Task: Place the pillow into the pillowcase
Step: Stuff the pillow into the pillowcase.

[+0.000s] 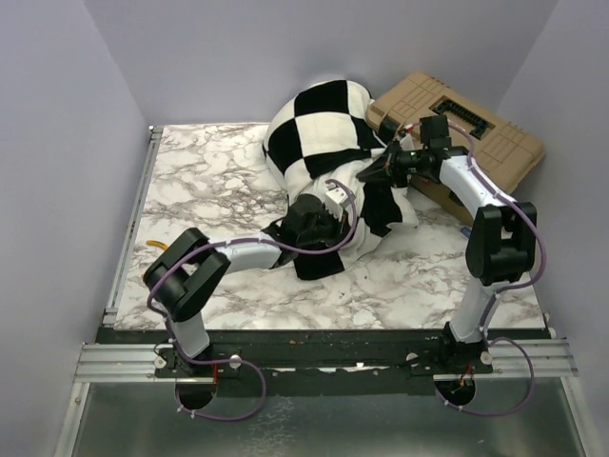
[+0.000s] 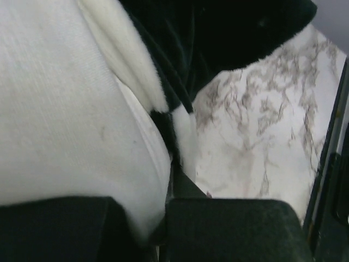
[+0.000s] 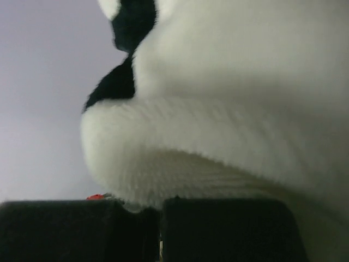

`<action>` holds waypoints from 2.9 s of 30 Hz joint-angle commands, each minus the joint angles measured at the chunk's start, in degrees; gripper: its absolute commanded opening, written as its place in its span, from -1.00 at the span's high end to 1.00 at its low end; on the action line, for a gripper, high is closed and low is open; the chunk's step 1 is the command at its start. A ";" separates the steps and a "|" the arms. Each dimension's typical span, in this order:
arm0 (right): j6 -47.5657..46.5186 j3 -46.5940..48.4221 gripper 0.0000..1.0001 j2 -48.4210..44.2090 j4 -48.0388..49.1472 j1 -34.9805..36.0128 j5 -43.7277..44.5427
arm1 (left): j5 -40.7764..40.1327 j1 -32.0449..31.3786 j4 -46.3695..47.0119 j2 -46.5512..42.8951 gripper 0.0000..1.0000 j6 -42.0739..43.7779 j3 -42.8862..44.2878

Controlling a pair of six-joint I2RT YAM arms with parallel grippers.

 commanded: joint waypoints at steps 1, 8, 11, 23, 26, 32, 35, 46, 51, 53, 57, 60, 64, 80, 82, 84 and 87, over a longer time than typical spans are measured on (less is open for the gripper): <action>-14.68 8.09 1.00 5.09 -11.75 2.28 10.78 | 4.93 -5.66 -24.02 -6.95 1.00 -0.15 -5.55; -25.99 8.80 0.12 -0.83 -22.05 2.44 23.84 | -0.41 -5.31 -34.84 -8.76 1.00 -3.28 -6.12; -25.55 6.96 0.03 -4.57 -21.35 2.52 23.53 | -1.95 -4.60 -35.10 -8.66 0.89 -4.55 -5.87; -23.21 0.77 -0.12 -6.64 -15.97 2.50 19.09 | -5.21 4.85 -21.76 -15.81 0.21 -17.20 -2.32; -24.21 3.35 -0.21 -8.78 -19.16 2.54 20.40 | -3.94 7.25 -13.35 -9.08 0.28 -20.37 0.25; -26.78 7.54 -0.38 -15.76 -27.49 2.50 26.99 | 0.20 7.51 -13.38 5.21 0.35 -21.26 18.85; -28.56 6.64 -0.39 -18.79 -31.81 2.50 29.64 | -1.90 7.51 -13.19 8.97 0.35 -22.33 25.87; -21.55 -13.84 -0.22 -27.39 -27.66 2.46 27.71 | -9.66 8.40 -14.69 21.22 0.32 -24.55 38.63; -13.30 -22.37 -0.12 -26.89 -15.14 2.29 24.56 | -9.70 9.45 -15.69 24.52 0.30 -25.34 43.34; -10.12 -24.14 -0.06 -25.58 -9.46 2.28 23.12 | -8.73 9.84 -16.59 25.58 0.29 -25.36 45.26; -5.18 -26.45 -0.02 -21.31 0.58 2.19 23.27 | -7.61 10.41 -17.18 26.13 0.29 -25.42 46.60; -4.84 -25.09 -0.01 -16.27 2.43 2.07 27.10 | -7.07 10.73 -17.17 26.01 0.28 -26.34 46.97; -6.73 -22.36 -0.01 -10.14 1.97 2.03 29.06 | -6.65 11.01 -17.01 25.95 0.28 -28.37 48.00; -18.04 -24.18 1.00 -26.43 -0.57 2.02 16.86 | -6.12 10.95 -17.16 27.68 0.49 -29.25 49.20; -17.90 -24.86 1.00 -30.13 -2.13 1.97 13.57 | -6.76 10.76 -17.55 27.85 0.50 -28.11 48.84; -17.45 -25.54 1.00 -33.43 -3.53 2.02 11.32 | -7.45 10.60 -18.13 28.10 0.51 -27.40 48.69; -15.88 -26.48 1.00 -37.67 -2.29 2.02 8.21 | -8.31 9.74 -19.73 28.60 0.53 -23.65 48.83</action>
